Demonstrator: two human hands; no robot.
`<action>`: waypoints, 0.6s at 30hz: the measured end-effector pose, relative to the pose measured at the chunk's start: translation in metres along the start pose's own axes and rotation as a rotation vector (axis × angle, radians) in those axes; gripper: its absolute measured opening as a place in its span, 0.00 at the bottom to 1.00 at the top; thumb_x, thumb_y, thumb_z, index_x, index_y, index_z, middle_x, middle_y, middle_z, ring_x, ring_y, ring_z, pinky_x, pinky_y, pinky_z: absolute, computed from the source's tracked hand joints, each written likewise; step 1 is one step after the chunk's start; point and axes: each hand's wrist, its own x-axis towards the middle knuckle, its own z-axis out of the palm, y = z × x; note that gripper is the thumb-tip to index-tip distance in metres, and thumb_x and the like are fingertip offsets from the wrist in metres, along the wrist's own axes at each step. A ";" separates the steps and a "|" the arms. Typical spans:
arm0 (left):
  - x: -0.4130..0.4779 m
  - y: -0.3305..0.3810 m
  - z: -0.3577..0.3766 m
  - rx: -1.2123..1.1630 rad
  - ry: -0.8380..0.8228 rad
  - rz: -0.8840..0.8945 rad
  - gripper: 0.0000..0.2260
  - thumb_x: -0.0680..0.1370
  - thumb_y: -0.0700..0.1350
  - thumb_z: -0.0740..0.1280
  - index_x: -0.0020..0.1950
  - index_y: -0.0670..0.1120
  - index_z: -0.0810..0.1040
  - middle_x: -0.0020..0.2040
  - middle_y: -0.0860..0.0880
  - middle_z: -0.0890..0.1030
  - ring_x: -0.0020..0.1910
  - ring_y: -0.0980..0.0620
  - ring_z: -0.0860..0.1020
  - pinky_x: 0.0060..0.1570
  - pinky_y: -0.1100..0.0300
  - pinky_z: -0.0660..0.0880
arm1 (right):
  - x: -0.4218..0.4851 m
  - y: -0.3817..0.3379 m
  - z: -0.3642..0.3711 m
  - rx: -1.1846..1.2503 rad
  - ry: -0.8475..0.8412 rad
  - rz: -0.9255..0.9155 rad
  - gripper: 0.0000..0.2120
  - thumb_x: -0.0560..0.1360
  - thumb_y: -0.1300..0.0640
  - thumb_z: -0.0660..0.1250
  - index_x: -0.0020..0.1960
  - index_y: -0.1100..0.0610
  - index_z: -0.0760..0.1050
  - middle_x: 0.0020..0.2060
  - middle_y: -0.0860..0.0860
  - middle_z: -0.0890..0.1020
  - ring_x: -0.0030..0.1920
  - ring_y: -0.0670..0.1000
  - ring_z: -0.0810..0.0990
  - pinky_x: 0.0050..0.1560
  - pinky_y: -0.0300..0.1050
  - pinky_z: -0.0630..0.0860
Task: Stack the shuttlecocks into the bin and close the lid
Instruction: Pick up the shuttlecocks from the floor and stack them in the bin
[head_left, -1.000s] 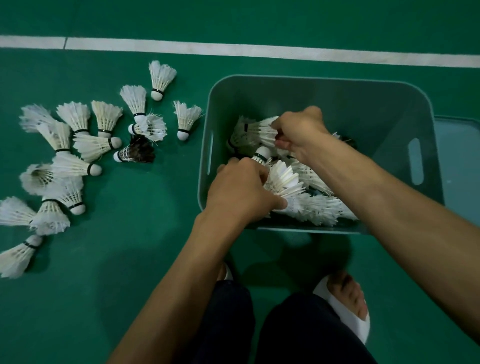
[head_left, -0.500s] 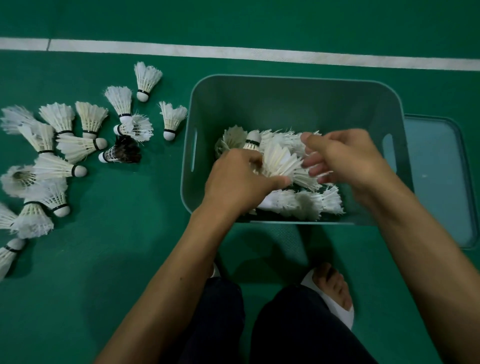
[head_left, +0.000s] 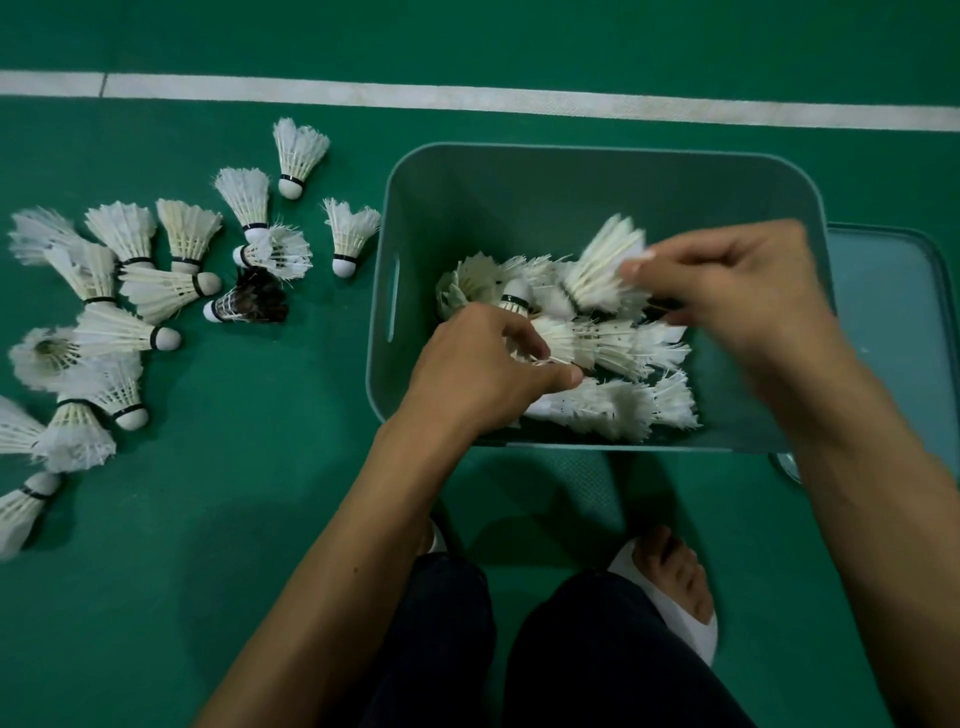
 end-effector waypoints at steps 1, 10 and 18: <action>-0.002 0.000 -0.002 0.027 -0.021 -0.004 0.12 0.71 0.57 0.80 0.47 0.51 0.87 0.52 0.59 0.81 0.50 0.58 0.79 0.42 0.64 0.72 | 0.005 0.000 -0.003 0.004 0.075 0.008 0.03 0.69 0.55 0.80 0.41 0.52 0.87 0.33 0.46 0.87 0.32 0.44 0.82 0.38 0.42 0.79; -0.011 0.001 -0.018 0.160 -0.168 -0.085 0.10 0.71 0.55 0.80 0.40 0.50 0.86 0.40 0.53 0.85 0.42 0.54 0.83 0.43 0.59 0.78 | 0.031 -0.013 0.062 -0.280 -0.072 -0.063 0.02 0.72 0.53 0.78 0.41 0.50 0.87 0.39 0.41 0.86 0.43 0.37 0.84 0.51 0.40 0.81; -0.005 0.000 -0.016 0.204 -0.216 -0.115 0.12 0.74 0.57 0.77 0.43 0.48 0.85 0.41 0.50 0.84 0.44 0.50 0.83 0.47 0.55 0.80 | 0.050 -0.009 0.115 -0.516 -0.156 -0.073 0.03 0.72 0.53 0.77 0.40 0.51 0.88 0.41 0.44 0.88 0.46 0.45 0.85 0.51 0.47 0.84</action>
